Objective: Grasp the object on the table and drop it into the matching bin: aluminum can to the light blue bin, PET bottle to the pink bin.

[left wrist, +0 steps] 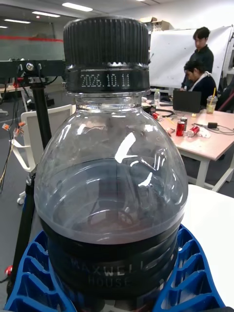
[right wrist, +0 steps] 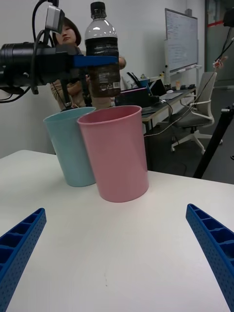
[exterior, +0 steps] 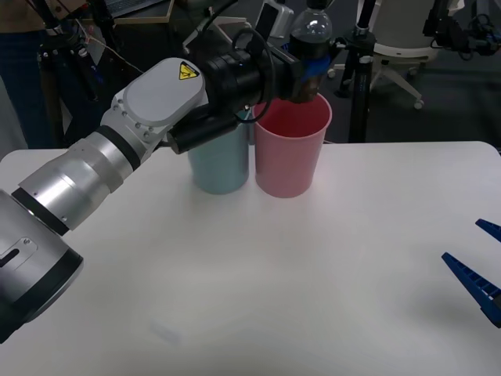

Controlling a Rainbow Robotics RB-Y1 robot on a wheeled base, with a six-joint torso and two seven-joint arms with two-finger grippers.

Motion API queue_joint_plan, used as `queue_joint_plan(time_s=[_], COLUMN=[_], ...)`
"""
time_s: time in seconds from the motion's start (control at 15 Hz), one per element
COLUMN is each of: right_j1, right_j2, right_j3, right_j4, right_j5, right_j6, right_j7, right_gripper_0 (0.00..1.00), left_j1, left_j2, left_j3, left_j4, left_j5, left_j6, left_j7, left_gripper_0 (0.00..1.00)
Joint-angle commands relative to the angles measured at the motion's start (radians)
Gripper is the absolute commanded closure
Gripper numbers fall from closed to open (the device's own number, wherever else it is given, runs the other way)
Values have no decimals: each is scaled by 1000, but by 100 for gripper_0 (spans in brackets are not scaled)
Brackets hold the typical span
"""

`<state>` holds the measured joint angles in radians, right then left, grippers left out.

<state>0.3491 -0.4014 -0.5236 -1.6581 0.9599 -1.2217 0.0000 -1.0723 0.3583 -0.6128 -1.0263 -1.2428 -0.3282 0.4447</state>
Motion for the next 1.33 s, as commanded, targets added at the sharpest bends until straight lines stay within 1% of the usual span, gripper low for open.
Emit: queue_joint_plan(time_s=[0.07,0.4,0.53,0.6,0.67,0.73,0.8,1.13,1.33], right_j1=[0,0,0,0,0,0,0,0,0], right_j2=[0,0,0,0,0,0,0,0,0], right_j3=[0,0,0,0,0,0,0,0,0], right_j4=[0,0,0,0,0,0,0,0,0], right_j5=[0,0,0,0,0,0,0,0,0], right_j6=[0,0,0,0,0,0,0,0,0], right_j7=[0,0,0,0,0,0,0,0,0], right_gripper_0=[0,0,0,0,0,0,0,0,0], left_j1=[2,2,0,2,0,2,0,0,0], left_j2=[-13,-19,-21,-21,-21,-21,-21,-21,-19], left_j3=[-1,-4,-4,-4,-4,-4,-4,-4,-4], left_j4=[11,12,11,11,11,11,11,9,8], left_j5=[-12,-14,-12,-12,-14,-14,-12,-3,20], left_j6=[0,-2,-2,12,17,15,15,17,15], left_j7=[-1,3,8,2,-6,-11,-15,-21,-29], left_gripper_0=[95,95,93,42,20,5,0,0,0])
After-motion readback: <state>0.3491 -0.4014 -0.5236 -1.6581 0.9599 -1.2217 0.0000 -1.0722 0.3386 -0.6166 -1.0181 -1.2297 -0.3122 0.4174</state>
